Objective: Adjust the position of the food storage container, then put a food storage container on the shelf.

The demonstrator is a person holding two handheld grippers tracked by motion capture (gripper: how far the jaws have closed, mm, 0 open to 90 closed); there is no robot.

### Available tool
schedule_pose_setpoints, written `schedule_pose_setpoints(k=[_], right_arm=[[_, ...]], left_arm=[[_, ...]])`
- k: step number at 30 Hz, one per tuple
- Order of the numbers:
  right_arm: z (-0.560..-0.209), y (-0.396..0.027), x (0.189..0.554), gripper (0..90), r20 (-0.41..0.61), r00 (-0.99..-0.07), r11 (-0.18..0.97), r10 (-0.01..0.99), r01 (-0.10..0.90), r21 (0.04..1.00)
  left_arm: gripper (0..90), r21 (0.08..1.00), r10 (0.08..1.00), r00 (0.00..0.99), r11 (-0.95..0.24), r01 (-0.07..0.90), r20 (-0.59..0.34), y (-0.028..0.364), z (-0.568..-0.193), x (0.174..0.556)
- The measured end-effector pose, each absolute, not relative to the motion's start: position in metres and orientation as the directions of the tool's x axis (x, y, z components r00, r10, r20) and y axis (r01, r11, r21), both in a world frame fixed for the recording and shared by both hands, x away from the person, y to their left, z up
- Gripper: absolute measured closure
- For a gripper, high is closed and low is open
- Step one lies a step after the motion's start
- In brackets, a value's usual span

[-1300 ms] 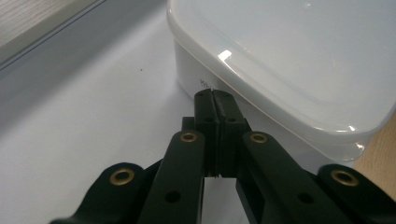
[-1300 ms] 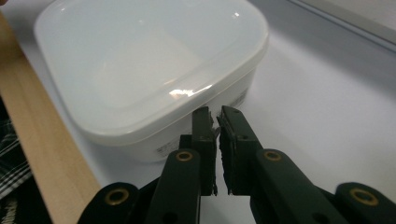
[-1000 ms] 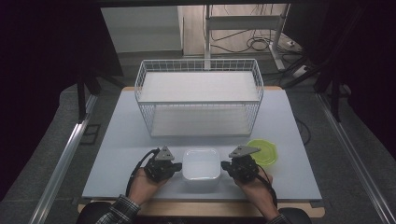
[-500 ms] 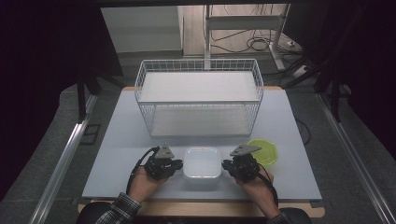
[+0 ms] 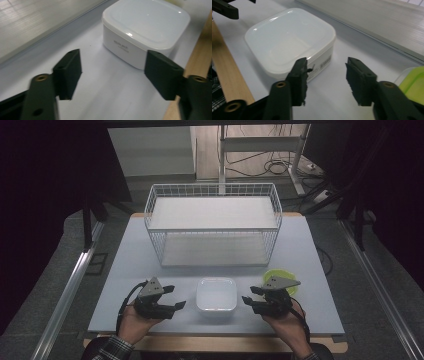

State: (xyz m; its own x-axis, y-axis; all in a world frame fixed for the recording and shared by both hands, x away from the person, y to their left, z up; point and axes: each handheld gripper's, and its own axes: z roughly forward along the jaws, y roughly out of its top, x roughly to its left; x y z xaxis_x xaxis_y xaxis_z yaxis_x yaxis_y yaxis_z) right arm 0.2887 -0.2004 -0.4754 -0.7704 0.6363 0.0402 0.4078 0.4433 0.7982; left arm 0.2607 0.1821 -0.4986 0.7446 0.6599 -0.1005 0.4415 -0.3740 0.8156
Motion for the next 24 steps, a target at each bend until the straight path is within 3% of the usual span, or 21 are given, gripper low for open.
schedule_pose_setpoints(k=[9,24], right_arm=[[-0.481,-0.21,0.279,22.0,0.025,-0.776,0.433,0.63,0.378,0.819],[-0.488,-0.206,0.28,18.3,0.043,-0.77,0.425,0.636,0.397,0.814]], left_arm=[[10.1,0.806,0.685,0.728,-0.424,0.413,-0.013,0.186,-0.506,0.245],[6.4,0.791,0.679,0.734,-0.445,0.421,-0.008,0.182,-0.511,0.247]])
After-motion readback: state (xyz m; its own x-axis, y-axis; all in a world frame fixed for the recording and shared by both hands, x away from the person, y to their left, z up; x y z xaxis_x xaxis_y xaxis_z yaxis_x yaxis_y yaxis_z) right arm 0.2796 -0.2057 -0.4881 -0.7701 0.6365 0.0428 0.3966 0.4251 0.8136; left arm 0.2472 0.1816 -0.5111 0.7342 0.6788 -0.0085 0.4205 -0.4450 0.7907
